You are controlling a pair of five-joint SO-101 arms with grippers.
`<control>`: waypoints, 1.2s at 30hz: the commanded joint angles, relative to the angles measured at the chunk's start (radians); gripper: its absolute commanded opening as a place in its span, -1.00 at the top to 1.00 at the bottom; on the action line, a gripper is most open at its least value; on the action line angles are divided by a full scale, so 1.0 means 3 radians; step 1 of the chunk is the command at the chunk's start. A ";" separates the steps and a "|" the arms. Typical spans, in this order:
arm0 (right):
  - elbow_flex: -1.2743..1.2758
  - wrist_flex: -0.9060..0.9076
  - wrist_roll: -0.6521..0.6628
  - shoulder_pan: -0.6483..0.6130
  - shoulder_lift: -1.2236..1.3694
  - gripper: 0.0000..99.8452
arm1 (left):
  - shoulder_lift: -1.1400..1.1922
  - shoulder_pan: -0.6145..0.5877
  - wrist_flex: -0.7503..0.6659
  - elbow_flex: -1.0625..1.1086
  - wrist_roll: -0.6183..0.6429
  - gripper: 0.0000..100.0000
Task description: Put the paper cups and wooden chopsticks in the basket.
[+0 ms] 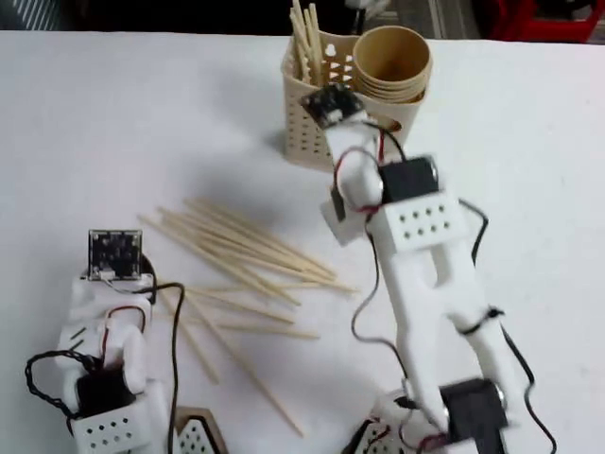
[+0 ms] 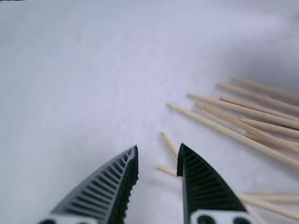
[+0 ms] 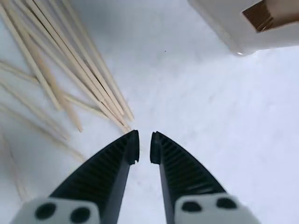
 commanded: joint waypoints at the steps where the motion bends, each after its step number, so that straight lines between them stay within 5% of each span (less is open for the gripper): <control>1: 0.0706 -0.0555 -0.0051 0.0110 -0.0448 0.90 | -0.0018 -0.0018 -0.0051 -0.0271 -0.0179 0.69; 8: 0.1509 -0.1486 -0.0578 0.0739 -0.0806 0.90 | -0.0013 0.0120 0.0378 -0.0885 -0.0491 0.69; 15: 0.1770 -0.1864 -0.0747 0.0806 -0.0596 0.90 | 0.0171 0.0514 0.0757 -0.1258 -0.1141 0.68; 31: 0.1770 -0.1997 -0.0742 0.0811 -0.0320 0.90 | 0.3787 0.0534 0.0844 -0.3084 -0.3028 0.50; 36: 0.1770 -0.1997 -0.0726 0.0816 -0.0320 0.90 | 0.4478 0.0821 0.0839 -0.3345 -0.3171 0.49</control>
